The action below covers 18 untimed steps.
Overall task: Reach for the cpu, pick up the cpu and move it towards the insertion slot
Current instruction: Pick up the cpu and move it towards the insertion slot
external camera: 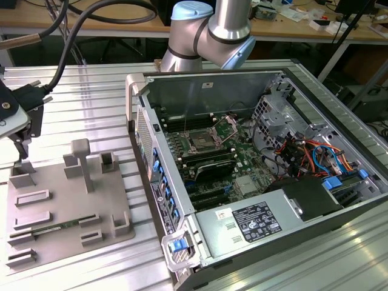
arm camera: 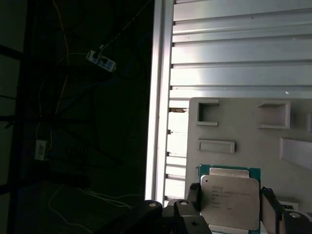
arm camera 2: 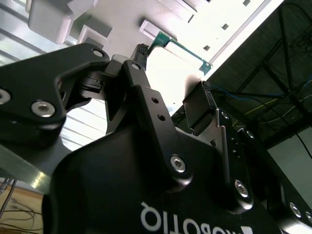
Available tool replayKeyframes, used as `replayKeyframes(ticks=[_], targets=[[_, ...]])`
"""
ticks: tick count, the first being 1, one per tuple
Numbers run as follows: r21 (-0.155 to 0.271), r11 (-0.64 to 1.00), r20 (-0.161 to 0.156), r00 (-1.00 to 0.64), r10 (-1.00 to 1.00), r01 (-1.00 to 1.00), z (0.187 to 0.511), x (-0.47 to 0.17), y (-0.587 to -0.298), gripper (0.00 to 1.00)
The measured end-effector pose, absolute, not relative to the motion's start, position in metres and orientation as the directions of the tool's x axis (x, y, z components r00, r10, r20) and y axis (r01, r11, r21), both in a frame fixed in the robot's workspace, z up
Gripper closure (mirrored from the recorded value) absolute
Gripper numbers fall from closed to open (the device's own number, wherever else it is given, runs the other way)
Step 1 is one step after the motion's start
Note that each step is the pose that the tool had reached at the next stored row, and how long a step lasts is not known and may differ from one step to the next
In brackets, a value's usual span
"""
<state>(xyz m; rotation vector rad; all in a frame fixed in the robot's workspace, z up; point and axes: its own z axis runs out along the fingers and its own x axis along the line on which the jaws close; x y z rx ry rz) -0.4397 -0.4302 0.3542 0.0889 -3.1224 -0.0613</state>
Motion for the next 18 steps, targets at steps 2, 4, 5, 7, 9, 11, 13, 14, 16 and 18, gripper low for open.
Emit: replayKeyframes(ticks=[2, 4, 5, 7, 9, 11, 13, 14, 16, 18], targets=[[0.04, 0.998, 0.016, -0.998, -0.057, -0.057, 0.3543, -0.4397, -0.4303, 0.45], [0.04, 0.998, 0.016, -0.998, -0.057, -0.057, 0.3545, -0.4397, -0.4303, 0.45], [0.04, 0.998, 0.016, -0.998, -0.057, -0.057, 0.3546, -0.4397, -0.4303, 0.45], [0.04, 0.998, 0.016, -0.998, -0.057, -0.057, 0.3564, -0.4397, -0.4303, 0.45], [0.04, 0.998, 0.016, -0.998, -0.057, -0.057, 0.3575, -0.4397, -0.4302, 0.45], [0.04, 0.998, 0.016, -0.998, -0.057, -0.057, 0.3581, -0.4397, -0.4303, 0.45], [0.04, 0.998, 0.016, -0.998, -0.057, -0.057, 0.3587, -0.4397, -0.4303, 0.45], [0.04, 0.998, 0.016, -0.998, -0.058, -0.057, 0.3587, -0.4397, -0.4303, 0.45], [0.04, 0.998, 0.016, -0.998, -0.058, -0.057, 0.3591, -0.4397, -0.4303, 0.45], [0.04, 0.998, 0.016, -0.998, -0.058, -0.057, 0.3594, -0.4397, -0.4302, 0.45]])
